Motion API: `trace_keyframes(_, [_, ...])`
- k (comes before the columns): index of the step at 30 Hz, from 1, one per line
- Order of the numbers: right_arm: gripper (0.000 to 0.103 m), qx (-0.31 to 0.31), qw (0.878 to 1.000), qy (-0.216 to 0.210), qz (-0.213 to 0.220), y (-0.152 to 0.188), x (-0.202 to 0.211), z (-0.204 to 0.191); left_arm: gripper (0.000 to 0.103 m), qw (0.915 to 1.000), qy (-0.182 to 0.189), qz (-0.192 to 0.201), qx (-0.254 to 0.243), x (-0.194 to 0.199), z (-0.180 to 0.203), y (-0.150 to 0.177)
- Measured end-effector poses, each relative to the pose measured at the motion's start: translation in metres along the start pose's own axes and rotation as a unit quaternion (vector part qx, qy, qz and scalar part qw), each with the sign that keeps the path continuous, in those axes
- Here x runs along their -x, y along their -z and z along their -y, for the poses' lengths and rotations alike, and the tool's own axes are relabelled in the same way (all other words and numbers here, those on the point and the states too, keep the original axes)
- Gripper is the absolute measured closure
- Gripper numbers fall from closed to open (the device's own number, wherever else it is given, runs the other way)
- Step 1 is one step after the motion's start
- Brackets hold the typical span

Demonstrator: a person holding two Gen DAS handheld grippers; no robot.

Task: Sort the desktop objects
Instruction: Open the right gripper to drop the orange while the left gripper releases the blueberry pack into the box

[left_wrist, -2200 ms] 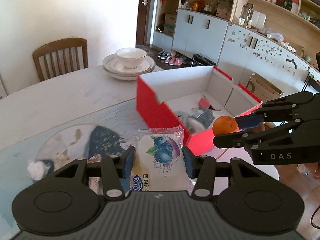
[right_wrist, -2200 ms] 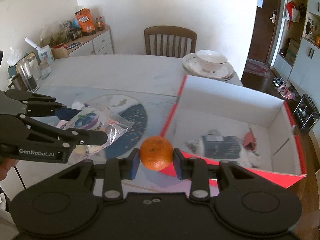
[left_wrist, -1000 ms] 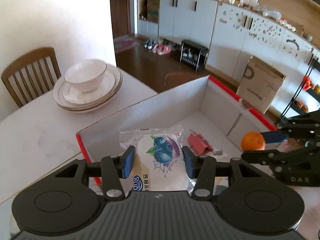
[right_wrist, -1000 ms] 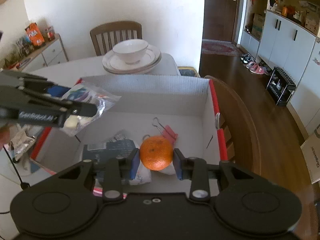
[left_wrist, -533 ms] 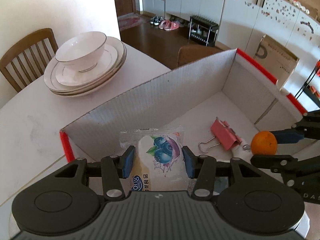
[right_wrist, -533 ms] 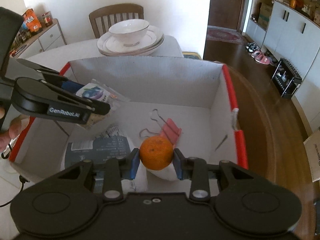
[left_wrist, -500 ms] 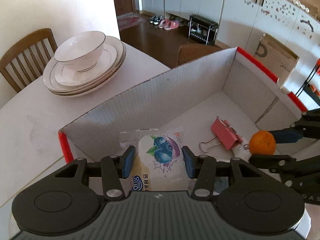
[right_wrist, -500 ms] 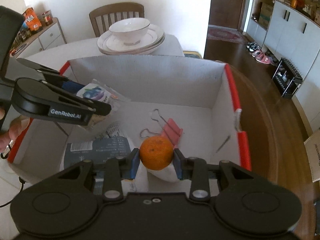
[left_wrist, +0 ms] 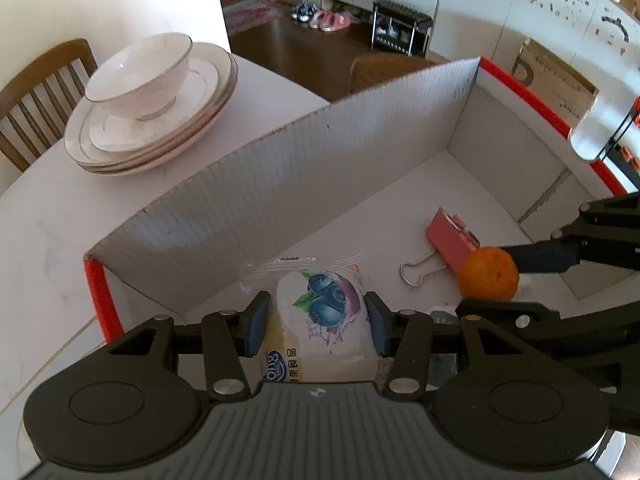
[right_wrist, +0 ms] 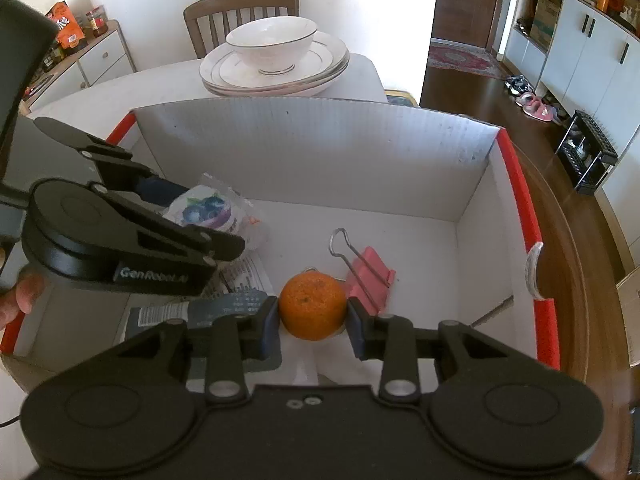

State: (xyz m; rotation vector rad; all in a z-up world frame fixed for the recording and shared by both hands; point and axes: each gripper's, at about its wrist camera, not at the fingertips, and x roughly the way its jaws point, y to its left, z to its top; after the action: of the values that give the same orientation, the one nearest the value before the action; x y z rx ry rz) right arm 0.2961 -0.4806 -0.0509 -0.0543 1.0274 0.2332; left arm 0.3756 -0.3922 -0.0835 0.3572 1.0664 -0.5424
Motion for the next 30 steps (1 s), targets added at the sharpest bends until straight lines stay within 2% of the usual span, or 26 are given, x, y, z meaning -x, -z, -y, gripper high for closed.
trace_keyframes(4, [0.066,0.001,1.000,-0.002,-0.003,-0.001,0.000,0.000,0.053,0.9999,-0.004,-0.016,-0.004,-0.003,0.002,-0.001])
trace_keyframes(8, [0.062,0.003,1.000,0.002,-0.004,0.000,0.003,0.000,0.051,0.9998,-0.011,-0.015,-0.010,0.000,0.004,0.001])
trace_keyframes(13, [0.057,0.002,1.000,-0.001,0.002,0.001,0.010,0.000,0.041,1.0000,-0.003,0.004,-0.005,0.011,0.007,0.004])
trace_keyframes(15, [0.057,0.004,1.000,-0.002,0.006,0.002,0.014,-0.001,0.040,0.9999,0.003,0.013,0.001,0.017,0.007,0.006])
trace_keyframes(18, [0.045,0.007,1.000,-0.005,0.018,0.004,0.025,-0.001,0.040,0.9995,0.013,0.027,0.009,0.029,0.007,0.009])
trace_keyframes(21, [0.044,0.011,0.999,-0.010,0.030,0.005,0.037,-0.001,0.037,0.9988,0.017,0.041,0.020,0.043,0.006,0.015])
trace_keyframes(30, [0.038,0.006,0.998,-0.023,0.055,0.013,0.066,-0.001,0.037,0.9942,0.026,0.090,0.053,0.085,-0.003,0.030])
